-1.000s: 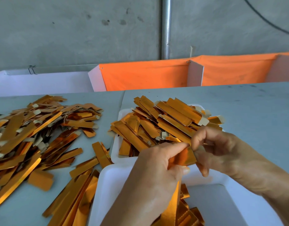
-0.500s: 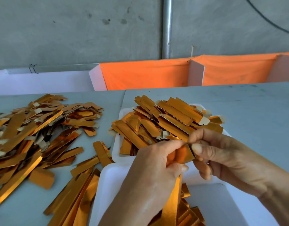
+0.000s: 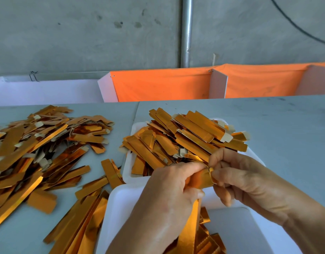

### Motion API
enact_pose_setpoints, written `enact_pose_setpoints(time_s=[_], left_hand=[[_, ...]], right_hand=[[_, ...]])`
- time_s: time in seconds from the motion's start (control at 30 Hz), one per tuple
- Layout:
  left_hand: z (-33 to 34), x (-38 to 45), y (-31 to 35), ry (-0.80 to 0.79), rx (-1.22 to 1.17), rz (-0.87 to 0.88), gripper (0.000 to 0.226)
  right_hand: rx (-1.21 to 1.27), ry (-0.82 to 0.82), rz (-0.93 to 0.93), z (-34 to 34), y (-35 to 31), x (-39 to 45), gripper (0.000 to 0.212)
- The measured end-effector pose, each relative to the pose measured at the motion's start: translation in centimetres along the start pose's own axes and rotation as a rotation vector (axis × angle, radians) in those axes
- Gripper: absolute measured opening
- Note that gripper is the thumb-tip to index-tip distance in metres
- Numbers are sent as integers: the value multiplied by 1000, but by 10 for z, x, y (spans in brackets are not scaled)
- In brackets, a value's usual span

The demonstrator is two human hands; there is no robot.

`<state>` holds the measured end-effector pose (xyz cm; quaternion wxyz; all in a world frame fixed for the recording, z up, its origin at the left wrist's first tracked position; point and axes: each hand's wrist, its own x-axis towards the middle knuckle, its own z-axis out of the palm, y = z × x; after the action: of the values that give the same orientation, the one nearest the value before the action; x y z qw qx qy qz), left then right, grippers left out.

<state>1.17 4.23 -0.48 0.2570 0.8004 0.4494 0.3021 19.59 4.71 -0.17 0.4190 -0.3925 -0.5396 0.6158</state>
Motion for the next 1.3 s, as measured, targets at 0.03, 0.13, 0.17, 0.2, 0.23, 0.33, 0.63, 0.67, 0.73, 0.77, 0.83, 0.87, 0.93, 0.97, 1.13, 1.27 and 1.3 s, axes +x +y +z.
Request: enact_pose_setpoints(time_s=[0.03,0.13,0.17,0.2,0.23,0.33,0.63,0.67,0.73,0.77,0.83,0.87,0.93,0.97,1.13,1.27,1.3], left_hand=[[0,0,0,2,3,3,44],[-2,0,-1,-1,-2,-6,44],[-2,0,-2,-3,-7,-13,44],[-2,-1,-2,-7,-9,-20,44],[-3,-1,-2,-11,-10,-27,45],[-4,-2,0,-33,-11,-49,46],[1,1,3,-29,181,55,50],[2,2,2,-24,196,64,50],[1,3,0,-4,168,68,49],[-1,3,0,1,135,68,49],[-2,2,-1,-3,33,65,49],[-3,2,-2,-9,-23,58,50],[-4,1,-2,-17,-99,47,50],[-4,0,-3,-20,-126,48,50],[-4,-1,-2,-56,-210,30,51],[-5,-1,-2,-70,-218,14,47],[-6,-1,-2,-73,-227,14,45]], right_hand=[[-3,3,-4,0,1,0,10],[-4,2,-7,1,3,1,8],[-3,1,-4,1,3,0,8],[-2,1,0,1,3,0,8],[1,2,5,1,3,0,8],[13,6,23,1,4,0,15],[-286,74,-17,5,9,2,13],[-298,74,-33,5,9,2,13],[-205,53,-47,5,6,0,10],[-117,27,-46,4,4,-1,9],[58,-39,-38,0,2,-1,10],[116,-65,-38,-2,2,-1,12],[189,-109,-45,-5,3,-1,23],[222,-123,-44,-5,4,0,28],[297,-121,-16,-5,3,0,36],[240,-92,-31,-2,6,2,39],[265,-97,-23,-2,6,2,38]])
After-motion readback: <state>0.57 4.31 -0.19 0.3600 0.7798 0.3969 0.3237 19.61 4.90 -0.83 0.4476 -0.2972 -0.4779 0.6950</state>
